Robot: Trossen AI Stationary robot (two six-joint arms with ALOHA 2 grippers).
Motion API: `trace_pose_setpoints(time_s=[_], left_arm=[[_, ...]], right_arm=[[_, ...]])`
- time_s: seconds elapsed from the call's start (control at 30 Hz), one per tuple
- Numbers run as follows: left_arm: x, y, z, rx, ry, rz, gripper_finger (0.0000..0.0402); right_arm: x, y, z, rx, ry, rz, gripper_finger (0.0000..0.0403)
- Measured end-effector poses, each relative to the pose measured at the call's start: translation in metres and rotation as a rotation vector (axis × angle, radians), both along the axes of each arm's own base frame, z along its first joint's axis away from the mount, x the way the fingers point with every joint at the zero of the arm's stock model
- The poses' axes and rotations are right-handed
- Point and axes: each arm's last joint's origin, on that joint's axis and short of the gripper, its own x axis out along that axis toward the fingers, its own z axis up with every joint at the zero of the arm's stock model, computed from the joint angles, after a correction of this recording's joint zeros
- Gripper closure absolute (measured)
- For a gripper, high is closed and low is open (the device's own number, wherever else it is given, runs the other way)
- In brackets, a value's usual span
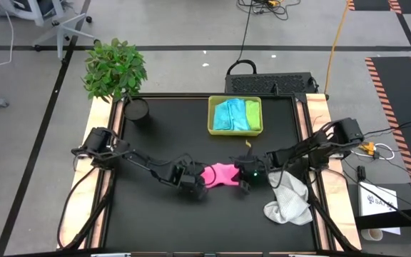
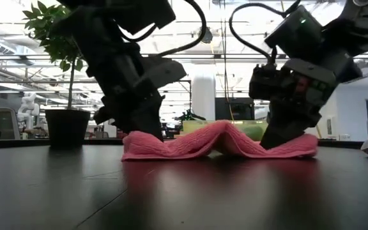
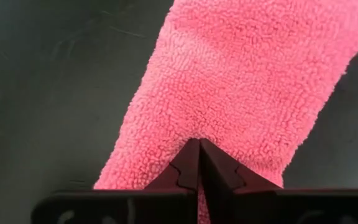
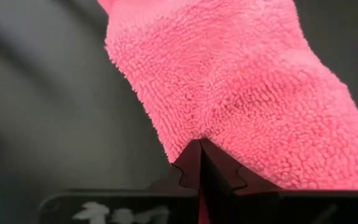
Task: Fold microfiber towels
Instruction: Fold the pink microfiber cloth
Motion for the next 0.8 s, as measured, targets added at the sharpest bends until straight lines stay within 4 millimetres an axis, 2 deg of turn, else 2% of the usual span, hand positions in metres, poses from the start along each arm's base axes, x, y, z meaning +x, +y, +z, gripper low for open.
trace_pose_setpoints(time_s=[0.1, 0.23, 0.43, 0.53, 0.67, 0.8], left_arm=[[-0.002, 0.003, 0.003, -0.009, 0.023, -0.028, 0.0384], [-0.004, 0.003, 0.016, -0.005, -0.002, -0.063, 0.0397], [-0.01, 0.006, 0.055, 0.034, -0.132, -0.054, 0.0383], [-0.008, 0.005, 0.066, 0.061, -0.206, -0.039, 0.0377], [-0.001, 0.005, 0.057, 0.067, -0.233, -0.018, 0.0392], [0.008, 0.005, 0.042, 0.061, -0.25, 0.017, 0.0396]], right_arm=[[-0.005, -0.007, 0.007, 0.0, 0.029, 0.033, 0.0403], [-0.017, -0.017, 0.021, -0.028, 0.06, 0.044, 0.0403], [-0.023, -0.022, 0.061, -0.023, -0.128, 0.021, 0.0403], [-0.025, -0.025, 0.071, -0.06, -0.18, -0.032, 0.0403], [-0.02, -0.026, 0.068, -0.098, -0.203, -0.084, 0.0403], [-0.002, -0.026, 0.061, -0.065, -0.297, -0.117, 0.0403]])
